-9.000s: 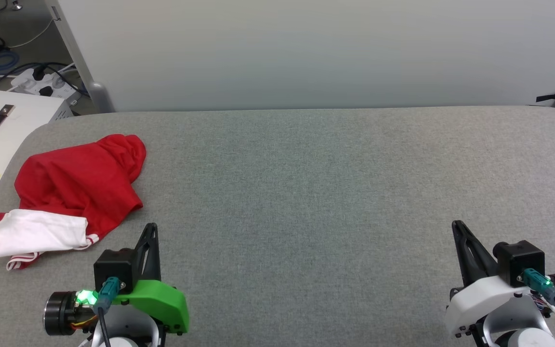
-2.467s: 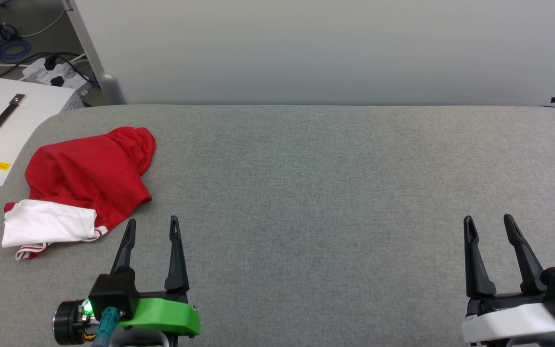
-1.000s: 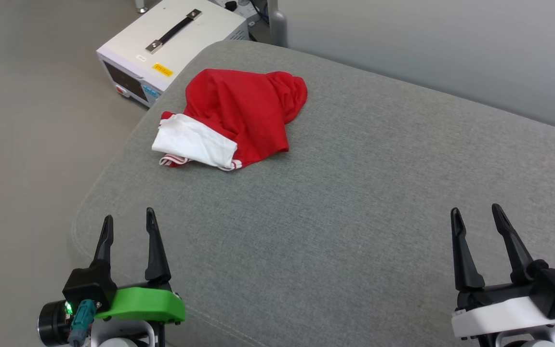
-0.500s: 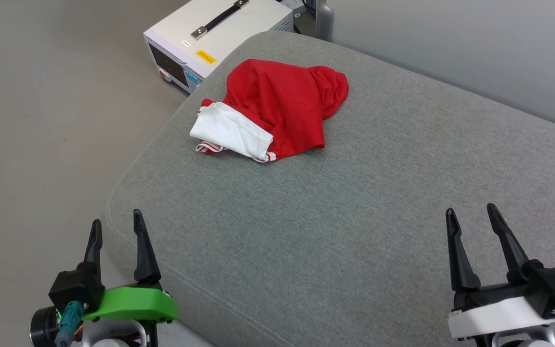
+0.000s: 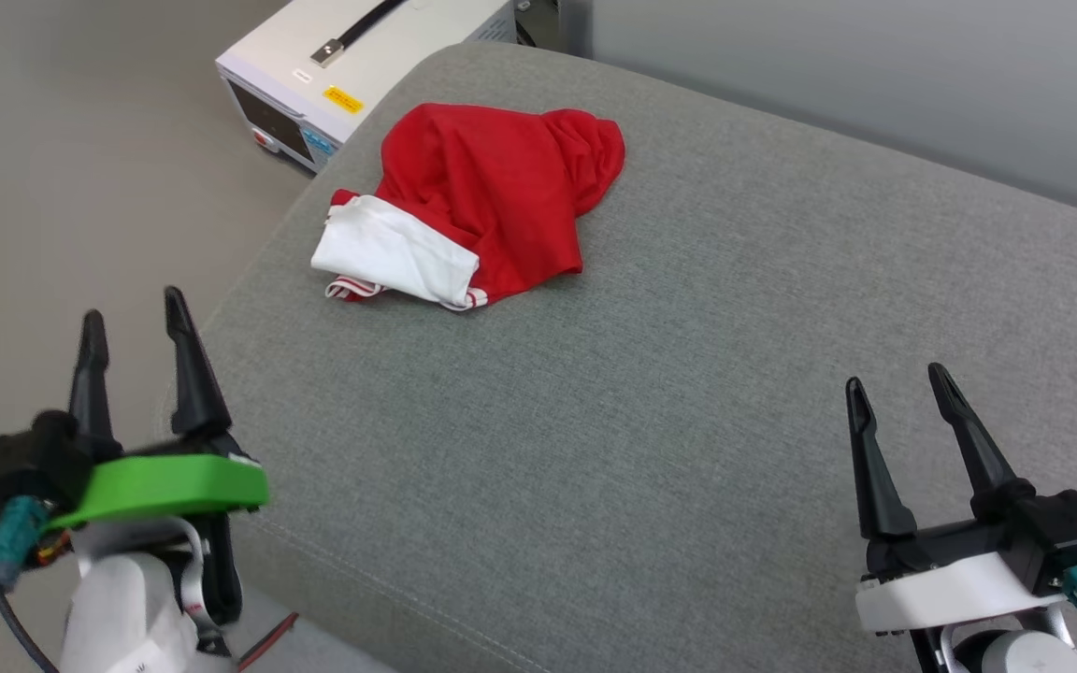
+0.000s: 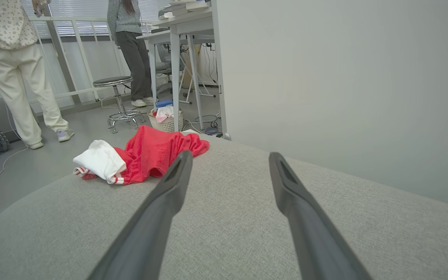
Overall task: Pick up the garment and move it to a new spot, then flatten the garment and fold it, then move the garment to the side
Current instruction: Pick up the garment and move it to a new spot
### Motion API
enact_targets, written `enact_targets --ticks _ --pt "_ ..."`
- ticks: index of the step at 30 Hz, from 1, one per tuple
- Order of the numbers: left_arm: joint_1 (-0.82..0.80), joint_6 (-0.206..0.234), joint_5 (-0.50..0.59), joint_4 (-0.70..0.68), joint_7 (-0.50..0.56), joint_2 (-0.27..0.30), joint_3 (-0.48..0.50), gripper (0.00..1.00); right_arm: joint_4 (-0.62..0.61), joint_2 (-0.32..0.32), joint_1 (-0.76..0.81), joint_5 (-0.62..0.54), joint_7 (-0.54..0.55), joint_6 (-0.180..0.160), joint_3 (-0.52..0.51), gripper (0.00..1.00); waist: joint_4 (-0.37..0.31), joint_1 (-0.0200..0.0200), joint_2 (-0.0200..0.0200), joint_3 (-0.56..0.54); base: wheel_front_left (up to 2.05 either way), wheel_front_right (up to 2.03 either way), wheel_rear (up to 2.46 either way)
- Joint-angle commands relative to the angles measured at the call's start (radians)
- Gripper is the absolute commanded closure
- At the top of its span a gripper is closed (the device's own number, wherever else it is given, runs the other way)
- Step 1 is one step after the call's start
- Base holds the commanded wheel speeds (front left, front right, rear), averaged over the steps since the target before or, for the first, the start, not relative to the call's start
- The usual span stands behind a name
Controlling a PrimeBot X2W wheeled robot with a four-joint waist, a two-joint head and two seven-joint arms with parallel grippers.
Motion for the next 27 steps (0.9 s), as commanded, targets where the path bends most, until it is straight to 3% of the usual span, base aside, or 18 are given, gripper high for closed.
enact_targets --ticks 1,7,11,15,22,27 --pt "-0.056 -0.026 0.0 0.002 -0.006 -0.004 0.031 0.0 -0.011 -0.003 -0.024 -0.017 -0.006 -0.001 0.0 0.0 -0.055 0.0 0.0 0.054 0.0 0.0 0.0" --pt "-0.24 -0.118 0.021 0.034 -0.006 0.015 0.153 0.0 -0.041 -0.01 -0.071 -0.053 -0.006 -0.001 -0.001 0.0 -0.144 0.0 0.0 0.155 0.0 0.0 0.0" --pt "-0.349 -0.141 0.023 0.065 -0.006 0.048 0.168 0.0 -0.061 -0.02 -0.097 -0.061 -0.006 -0.001 -0.004 0.0 -0.188 0.0 0.0 0.217 0.0 0.0 0.0" --pt "-0.455 -0.148 0.007 0.122 -0.006 0.122 0.146 0.0 -0.08 -0.032 -0.12 -0.072 -0.006 -0.001 0.0 0.0 -0.221 0.0 0.0 0.27 0.0 0.0 0.0" --pt "-0.595 -0.149 -0.128 0.304 0.018 0.283 -0.034 0.0 -0.11 -0.04 -0.128 -0.078 -0.006 -0.001 -0.024 0.0 -0.253 0.0 0.0 0.323 0.0 0.0 0.0" --pt "-0.665 -0.149 -0.236 0.414 0.149 0.391 -0.2 0.0 -0.118 -0.039 -0.14 -0.079 -0.006 -0.001 -0.026 0.0 -0.268 0.0 0.0 0.348 0.0 0.0 0.0"
